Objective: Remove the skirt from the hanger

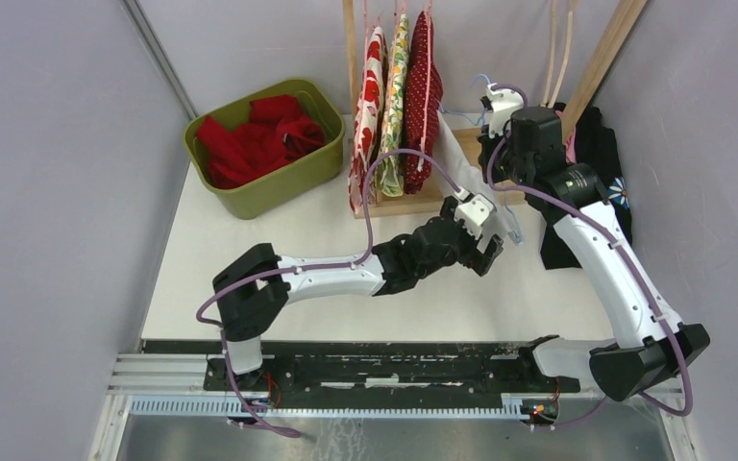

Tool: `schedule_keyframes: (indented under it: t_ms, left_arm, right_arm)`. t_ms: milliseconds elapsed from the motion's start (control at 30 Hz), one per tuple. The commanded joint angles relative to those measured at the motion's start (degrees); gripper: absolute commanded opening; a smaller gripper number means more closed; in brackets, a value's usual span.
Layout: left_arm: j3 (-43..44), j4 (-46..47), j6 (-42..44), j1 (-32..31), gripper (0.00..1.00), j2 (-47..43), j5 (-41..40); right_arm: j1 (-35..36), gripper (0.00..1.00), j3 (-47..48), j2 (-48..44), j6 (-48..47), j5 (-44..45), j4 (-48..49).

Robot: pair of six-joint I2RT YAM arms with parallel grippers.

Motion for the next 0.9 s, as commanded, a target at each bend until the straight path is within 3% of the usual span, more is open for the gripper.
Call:
schedule_keyframes:
  t_ms: [0, 200, 367, 533, 867]
  left_arm:
    - [3.08, 3.9, -2.98, -0.21, 0.99, 0.33, -12.87]
    - [5.12, 5.46, -1.2, -0.21, 0.99, 3.82, -16.97]
    - [5.51, 5.65, -2.43, -0.13, 0.99, 4.48, -13.1]
    - [-0.07, 9.93, -2.81, -0.21, 0.99, 0.93, -4.04]
    - [7.02, 9.65, 0.04, 0.8, 0.99, 7.95, -6.17]
  right_arm:
    - [0.65, 0.01, 3.27, -1.18, 0.95, -0.38, 4.81]
    - [1.22, 0.01, 3.35, -1.57, 1.11, -0.77, 4.48]
    - [1.61, 0.01, 4.17, -1.61, 0.58, -0.45, 3.74]
    - [1.76, 0.01, 3.97, -2.01, 0.15, -0.01, 3.58]
    - [2.82, 0.01, 3.6, -2.63, 0.7, -1.3, 2.73]
